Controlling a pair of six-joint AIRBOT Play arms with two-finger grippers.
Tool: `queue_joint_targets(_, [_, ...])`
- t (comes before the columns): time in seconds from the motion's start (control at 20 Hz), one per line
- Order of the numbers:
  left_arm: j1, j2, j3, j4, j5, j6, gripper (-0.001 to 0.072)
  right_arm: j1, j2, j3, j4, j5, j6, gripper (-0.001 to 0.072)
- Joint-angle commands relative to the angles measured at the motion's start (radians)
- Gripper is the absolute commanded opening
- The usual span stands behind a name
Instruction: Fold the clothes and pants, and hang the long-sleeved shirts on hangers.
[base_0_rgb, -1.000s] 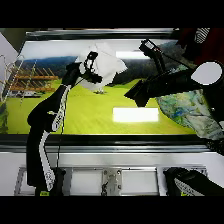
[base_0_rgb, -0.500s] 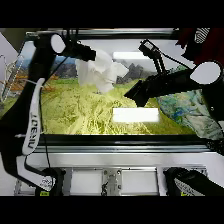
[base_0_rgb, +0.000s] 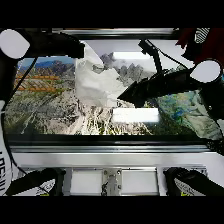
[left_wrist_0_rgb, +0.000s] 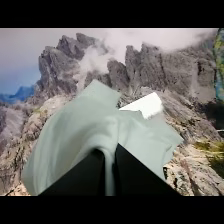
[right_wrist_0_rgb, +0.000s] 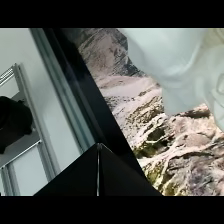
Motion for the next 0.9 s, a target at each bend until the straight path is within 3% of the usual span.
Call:
queue_joint_targets(0.0, [-0.089, 0.091, -0.021, -0.002, 0.039, -0.001, 0.0014, -0.038, 0.023, 0.014, -0.059, 0.021, 0.058, 0.0017])
queue_joint_targets(0.15, [-0.234, 0.167, -0.003, -0.003, 0.178, 0.0, 0.0014, -0.17, 0.101, 0.062, -0.222, -0.095, 0.221, 0.0017])
queue_joint_targets(0.25, [-0.35, 0.186, 0.081, -0.004, 0.232, 0.0, 0.0014, -0.284, 0.177, 0.07, -0.242, -0.204, 0.288, 0.0017])
queue_joint_targets(0.4, [-0.516, 0.185, 0.239, -0.047, 0.235, 0.082, 0.0014, -0.433, 0.285, 0.07, -0.242, -0.329, 0.311, 0.0017])
queue_joint_targets(0.55, [-0.626, 0.192, 0.327, -0.05, 0.24, 0.142, 0.0014, -0.531, 0.351, 0.07, -0.242, -0.362, 0.311, 0.0018])
queue_joint_targets(0.7, [-0.608, 0.264, 0.231, -0.051, 0.347, 0.137, 0.0014, -0.573, 0.376, 0.07, -0.242, -0.362, 0.311, 0.0018])
queue_joint_targets(0.85, [-0.439, 0.312, 0.101, -0.052, 0.365, -0.014, 0.0014, -0.571, 0.373, 0.07, -0.241, -0.361, 0.311, 0.0018])
